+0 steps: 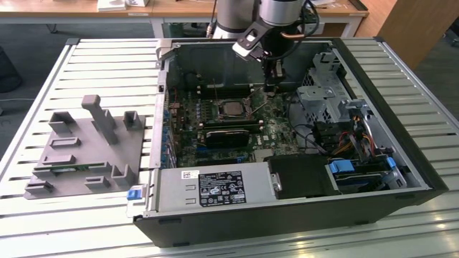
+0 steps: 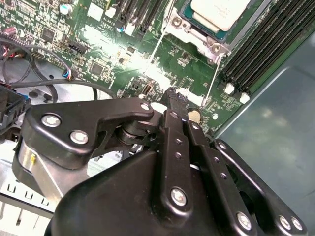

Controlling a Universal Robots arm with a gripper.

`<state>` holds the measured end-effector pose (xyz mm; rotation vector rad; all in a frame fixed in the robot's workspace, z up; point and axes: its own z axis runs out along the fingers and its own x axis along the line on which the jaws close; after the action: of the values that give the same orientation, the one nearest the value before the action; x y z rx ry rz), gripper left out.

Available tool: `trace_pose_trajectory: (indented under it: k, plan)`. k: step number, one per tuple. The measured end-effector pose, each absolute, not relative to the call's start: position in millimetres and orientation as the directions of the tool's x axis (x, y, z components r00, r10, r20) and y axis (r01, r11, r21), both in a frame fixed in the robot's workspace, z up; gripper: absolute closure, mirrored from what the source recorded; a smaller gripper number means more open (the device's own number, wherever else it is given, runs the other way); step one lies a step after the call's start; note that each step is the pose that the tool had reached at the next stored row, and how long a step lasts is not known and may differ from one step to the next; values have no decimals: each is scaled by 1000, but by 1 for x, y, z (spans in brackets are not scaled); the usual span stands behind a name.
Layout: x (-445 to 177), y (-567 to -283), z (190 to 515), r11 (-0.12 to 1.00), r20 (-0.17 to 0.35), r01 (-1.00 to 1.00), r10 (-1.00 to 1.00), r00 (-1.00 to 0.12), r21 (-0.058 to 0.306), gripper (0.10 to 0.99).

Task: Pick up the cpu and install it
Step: 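Close the cpu cover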

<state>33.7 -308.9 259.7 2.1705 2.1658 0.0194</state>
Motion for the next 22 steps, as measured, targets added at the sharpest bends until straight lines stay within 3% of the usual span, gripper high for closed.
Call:
trace_pose_trajectory:
  k: [22]
  plan:
    - [50,-306,248,-1,-44,998,999,4,61,980]
